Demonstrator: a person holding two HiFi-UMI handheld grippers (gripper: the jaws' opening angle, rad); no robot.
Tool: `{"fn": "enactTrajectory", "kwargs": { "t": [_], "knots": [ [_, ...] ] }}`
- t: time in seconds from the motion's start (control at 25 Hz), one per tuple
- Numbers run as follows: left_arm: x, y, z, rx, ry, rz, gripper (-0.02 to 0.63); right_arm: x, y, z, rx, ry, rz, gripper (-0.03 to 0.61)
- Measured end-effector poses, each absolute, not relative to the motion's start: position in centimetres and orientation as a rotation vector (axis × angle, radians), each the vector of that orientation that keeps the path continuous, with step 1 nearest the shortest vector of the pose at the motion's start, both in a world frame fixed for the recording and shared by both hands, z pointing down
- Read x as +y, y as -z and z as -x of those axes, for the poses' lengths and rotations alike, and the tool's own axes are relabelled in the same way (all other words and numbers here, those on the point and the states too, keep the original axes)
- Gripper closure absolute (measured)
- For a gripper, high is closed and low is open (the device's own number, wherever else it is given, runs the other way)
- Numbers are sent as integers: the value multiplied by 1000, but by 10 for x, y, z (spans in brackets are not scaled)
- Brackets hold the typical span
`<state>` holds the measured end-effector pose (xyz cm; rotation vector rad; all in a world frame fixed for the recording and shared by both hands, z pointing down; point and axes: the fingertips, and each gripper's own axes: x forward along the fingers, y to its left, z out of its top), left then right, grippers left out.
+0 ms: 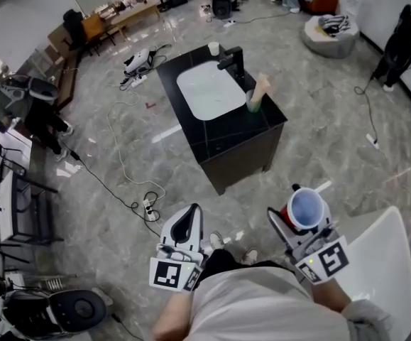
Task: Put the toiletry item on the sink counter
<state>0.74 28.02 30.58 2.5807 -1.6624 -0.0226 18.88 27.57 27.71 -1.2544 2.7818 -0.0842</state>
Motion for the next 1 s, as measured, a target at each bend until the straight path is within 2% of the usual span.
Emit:
{"fn": "enactTrajectory", "kwargs": {
  "t": [0.6, 1.0],
  "knots": [
    [248, -311, -2, -1604, 51, -2627, 611, 263, -279, -181, 2759, 49, 1299, 278],
    [187, -318, 35, -1580, 45, -2616, 611, 207, -281, -144, 2766, 81, 1336, 278]
  ]
}}
